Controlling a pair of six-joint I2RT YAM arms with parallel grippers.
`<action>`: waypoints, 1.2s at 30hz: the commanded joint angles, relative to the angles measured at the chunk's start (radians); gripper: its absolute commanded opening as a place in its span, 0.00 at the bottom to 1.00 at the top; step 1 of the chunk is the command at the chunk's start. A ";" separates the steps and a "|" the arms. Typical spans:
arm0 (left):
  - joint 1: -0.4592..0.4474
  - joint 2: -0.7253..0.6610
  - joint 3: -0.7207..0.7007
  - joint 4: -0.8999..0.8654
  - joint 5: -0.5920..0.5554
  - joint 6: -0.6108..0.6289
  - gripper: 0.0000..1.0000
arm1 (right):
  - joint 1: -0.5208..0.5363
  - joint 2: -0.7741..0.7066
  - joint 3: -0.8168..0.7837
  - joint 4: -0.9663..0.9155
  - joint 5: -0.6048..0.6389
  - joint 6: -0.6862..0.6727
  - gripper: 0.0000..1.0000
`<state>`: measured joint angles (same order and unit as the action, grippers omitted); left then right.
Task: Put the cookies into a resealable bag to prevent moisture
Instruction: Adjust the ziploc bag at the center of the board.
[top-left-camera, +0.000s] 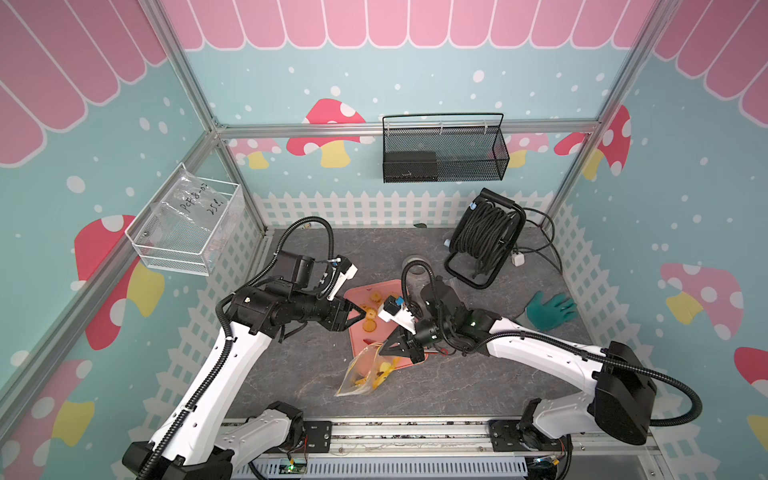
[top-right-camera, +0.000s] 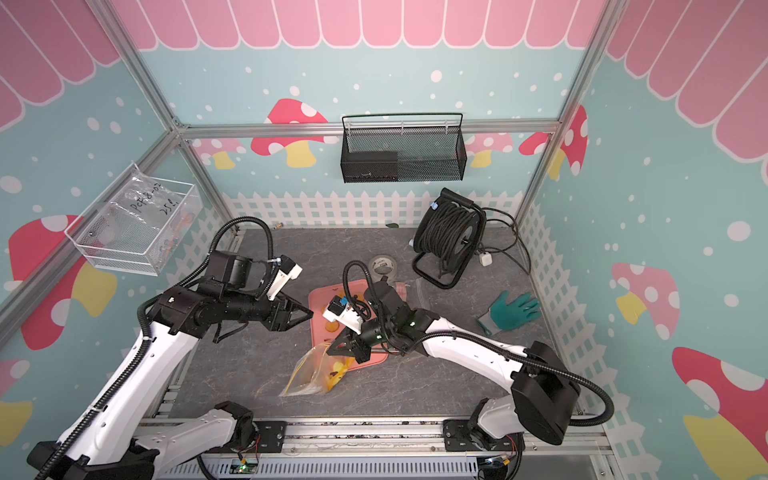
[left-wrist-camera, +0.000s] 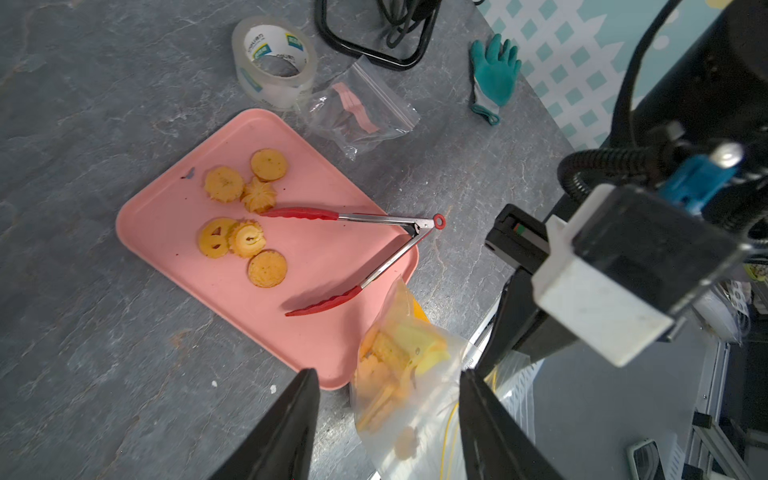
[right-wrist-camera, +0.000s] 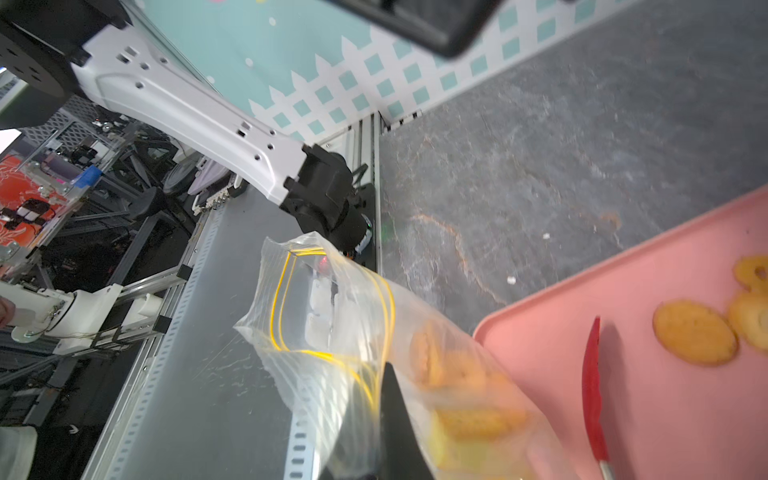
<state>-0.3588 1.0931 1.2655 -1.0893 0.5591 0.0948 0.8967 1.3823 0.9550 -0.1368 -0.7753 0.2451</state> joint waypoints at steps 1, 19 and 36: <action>-0.047 0.005 -0.060 0.077 0.058 0.056 0.57 | -0.002 -0.039 -0.026 -0.147 0.058 0.036 0.00; -0.405 -0.061 -0.304 0.298 -0.369 -0.230 0.57 | -0.137 0.107 -0.049 -0.031 0.034 0.081 0.00; -0.584 0.110 -0.305 0.380 -0.603 -0.619 0.57 | -0.160 0.147 -0.048 -0.021 -0.004 0.066 0.00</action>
<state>-0.9401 1.1793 0.9268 -0.7345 0.0212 -0.4358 0.7433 1.5192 0.9081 -0.1673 -0.7605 0.3264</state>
